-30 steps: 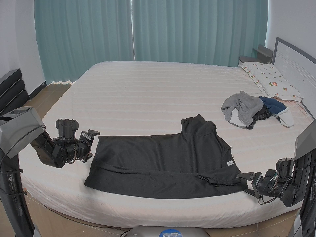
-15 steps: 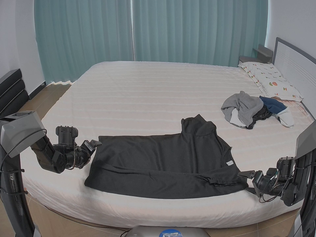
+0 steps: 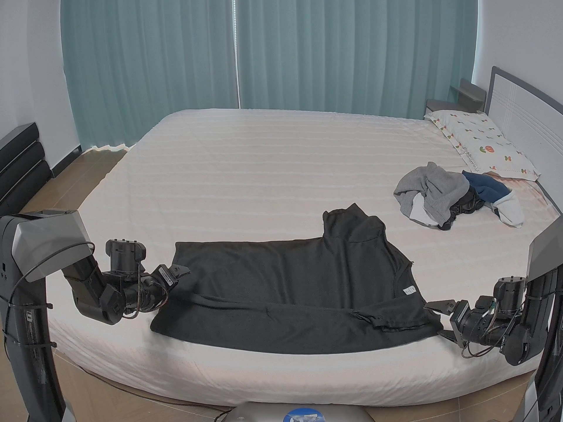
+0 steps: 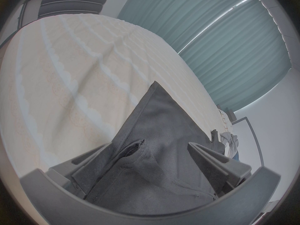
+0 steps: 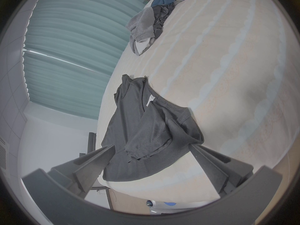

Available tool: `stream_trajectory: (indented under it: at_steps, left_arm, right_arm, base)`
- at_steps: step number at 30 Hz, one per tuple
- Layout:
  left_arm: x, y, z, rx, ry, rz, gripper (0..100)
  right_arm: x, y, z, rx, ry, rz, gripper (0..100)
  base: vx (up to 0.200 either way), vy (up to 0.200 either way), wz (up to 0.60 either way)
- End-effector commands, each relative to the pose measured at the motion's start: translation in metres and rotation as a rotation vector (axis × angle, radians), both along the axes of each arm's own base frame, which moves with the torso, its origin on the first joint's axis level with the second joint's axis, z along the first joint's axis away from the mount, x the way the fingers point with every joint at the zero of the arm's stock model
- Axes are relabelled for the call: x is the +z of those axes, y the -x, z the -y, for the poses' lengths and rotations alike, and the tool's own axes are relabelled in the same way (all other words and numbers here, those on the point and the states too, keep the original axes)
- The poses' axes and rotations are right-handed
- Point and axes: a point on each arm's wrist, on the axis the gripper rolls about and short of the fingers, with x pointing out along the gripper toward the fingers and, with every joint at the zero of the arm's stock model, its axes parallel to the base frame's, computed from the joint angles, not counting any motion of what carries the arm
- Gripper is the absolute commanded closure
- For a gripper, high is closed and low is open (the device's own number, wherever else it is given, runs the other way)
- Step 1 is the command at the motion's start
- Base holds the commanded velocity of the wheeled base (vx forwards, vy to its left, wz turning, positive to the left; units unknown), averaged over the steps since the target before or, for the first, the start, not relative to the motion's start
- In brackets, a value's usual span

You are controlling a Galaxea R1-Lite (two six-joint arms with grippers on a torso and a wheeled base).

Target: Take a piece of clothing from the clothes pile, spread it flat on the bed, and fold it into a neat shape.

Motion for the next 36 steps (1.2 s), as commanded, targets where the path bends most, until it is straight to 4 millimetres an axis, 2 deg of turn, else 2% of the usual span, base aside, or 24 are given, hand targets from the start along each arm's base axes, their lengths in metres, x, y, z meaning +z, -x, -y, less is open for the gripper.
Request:
stream_trajectory:
  at_steps: [1,6,16,25,26,30,31,32,34,36]
  left_arm:
    - [-0.002,0.001,0.001,-0.003,0.001,-0.008,100]
    - [-0.003,0.001,0.0,0.007,-0.003,-0.011,100]
    - [-0.006,0.01,-0.011,0.05,-0.01,-0.042,100]
    - [-0.009,0.01,-0.012,0.122,-0.023,-0.035,100]
    - [-0.01,0.01,-0.012,0.124,-0.024,-0.023,100]
    - [-0.012,0.012,-0.012,0.123,-0.025,-0.016,100]
    - [-0.012,0.012,-0.012,0.123,-0.025,-0.015,100]
    - [-0.012,0.012,-0.012,0.122,-0.024,-0.015,100]
    - [-0.012,0.013,-0.012,0.123,-0.025,-0.018,100]
    - [-0.012,0.013,-0.012,0.122,-0.024,-0.017,100]
  right_arm:
    - [0.003,0.0,0.0,0.0,0.001,0.022,0]
    - [0.007,0.0,0.001,-0.023,0.018,0.038,0]
    - [0.036,-0.007,-0.001,-0.059,0.072,0.178,0]
    - [0.024,-0.028,-0.017,-0.029,0.09,0.187,0]
    - [0.022,-0.036,-0.024,-0.006,0.095,0.2,0]
    - [0.018,-0.056,-0.026,0.0,0.101,0.243,0]
    - [0.012,-0.061,-0.026,-0.002,0.103,0.235,0]
    - [0.011,-0.061,-0.026,-0.002,0.103,0.235,0]
    - [-0.006,-0.062,-0.026,0.006,0.122,0.191,0]
    - [-0.014,-0.062,-0.023,0.03,0.169,0.188,0]
  base:
    - [0.0,0.0,0.0]
    - [0.0,0.0,0.0]
    - [0.0,0.0,0.0]
    - [0.0,0.0,0.0]
    - [0.0,0.0,0.0]
    - [0.0,0.0,0.0]
    - [0.0,0.0,0.0]
    - [0.0,0.0,0.0]
    - [0.0,0.0,0.0]
    - [0.0,0.0,0.0]
